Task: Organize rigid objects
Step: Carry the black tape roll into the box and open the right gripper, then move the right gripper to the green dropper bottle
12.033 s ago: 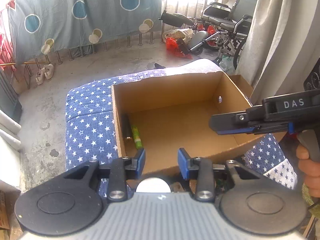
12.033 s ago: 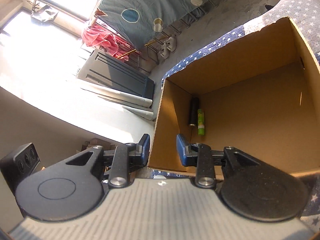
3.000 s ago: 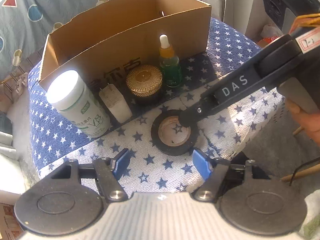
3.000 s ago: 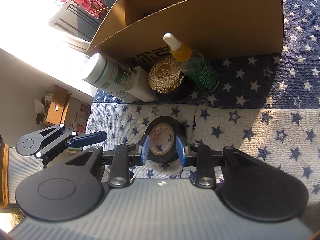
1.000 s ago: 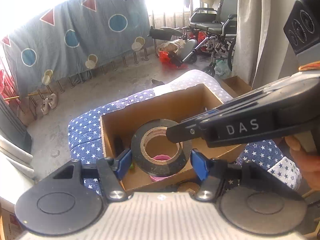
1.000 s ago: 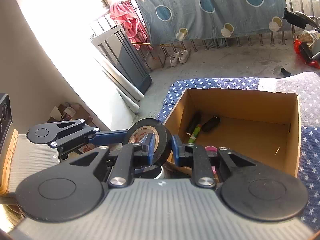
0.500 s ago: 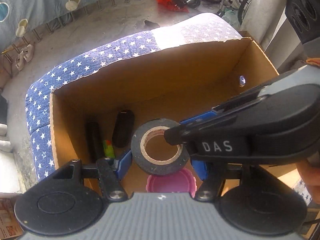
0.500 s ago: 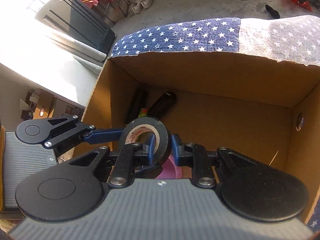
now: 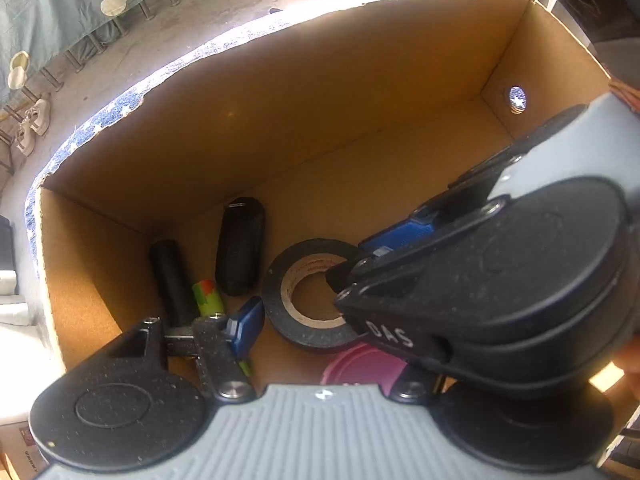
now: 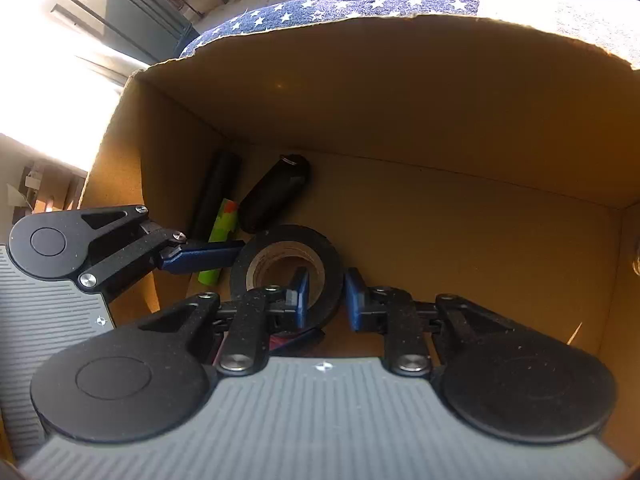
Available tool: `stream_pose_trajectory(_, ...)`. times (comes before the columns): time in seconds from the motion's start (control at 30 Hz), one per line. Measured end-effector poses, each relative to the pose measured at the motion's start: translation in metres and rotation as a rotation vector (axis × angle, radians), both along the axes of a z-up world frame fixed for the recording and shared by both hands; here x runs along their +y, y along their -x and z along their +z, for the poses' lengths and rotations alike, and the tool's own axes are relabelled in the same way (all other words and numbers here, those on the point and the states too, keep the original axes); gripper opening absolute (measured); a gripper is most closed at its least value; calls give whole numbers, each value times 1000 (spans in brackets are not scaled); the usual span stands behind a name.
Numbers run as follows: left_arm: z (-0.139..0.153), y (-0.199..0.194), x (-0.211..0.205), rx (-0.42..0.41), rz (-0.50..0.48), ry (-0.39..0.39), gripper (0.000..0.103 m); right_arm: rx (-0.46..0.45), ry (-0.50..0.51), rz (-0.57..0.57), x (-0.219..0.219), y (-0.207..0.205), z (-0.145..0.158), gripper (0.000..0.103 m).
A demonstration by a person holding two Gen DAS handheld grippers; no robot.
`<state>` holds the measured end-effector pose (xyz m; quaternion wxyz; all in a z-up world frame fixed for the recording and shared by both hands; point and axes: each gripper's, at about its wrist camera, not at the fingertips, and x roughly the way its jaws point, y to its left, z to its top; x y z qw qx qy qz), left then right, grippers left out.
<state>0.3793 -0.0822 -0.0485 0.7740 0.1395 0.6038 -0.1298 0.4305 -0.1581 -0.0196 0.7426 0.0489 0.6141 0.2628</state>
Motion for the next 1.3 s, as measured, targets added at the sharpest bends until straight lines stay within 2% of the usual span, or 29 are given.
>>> stream_pose_trajectory(0.17, 0, 2, 12, 9, 44, -4, 69, 12, -17, -4, 10, 2, 0, 22)
stream_pose_trajectory(0.23, 5, 3, 15, -2, 64, 0, 69, -8, -2, -9, 9, 2, 3, 26)
stream_pose_trajectory(0.3, 11, 6, 17, -12, 71, 17, 70, -23, 8, -26, 3, 3, 9, 29)
stream_pose_trajectory(0.5, 41, 26, 17, -66, 78, 48, 70, -33, -72, -89, -35, 18, 45, 32)
stream_pose_trajectory(0.6, 65, 43, 26, -117, 82, 70, 70, -73, -115, -99, -57, 40, 73, 35)
stream_pose_trajectory(0.67, 83, 62, 29, -160, 84, 87, 70, -116, -148, -104, -76, 60, 92, 41)
stream_pose_trajectory(0.73, 99, 62, 36, -207, 85, 102, 70, -169, -182, -110, -98, 82, 111, 42)
stream_pose_trajectory(0.83, 119, 94, 42, -279, 80, 125, 70, -259, -233, -124, -124, 125, 137, 44)
stream_pose_trajectory(0.93, 137, 136, 44, -340, 75, 139, 70, -333, -279, -147, -144, 171, 149, 47)
stream_pose_trajectory(1.07, 145, 194, 35, -417, 61, 117, 72, -400, -314, -174, -169, 231, 153, 54)
stream_pose_trajectory(1.2, 129, 232, 19, -472, 44, 36, 72, -426, -298, -209, -167, 268, 129, 55)
stream_pose_trajectory(1.3, 114, 252, 7, -467, 21, 33, 72, -426, -271, -209, -155, 285, 104, 55)
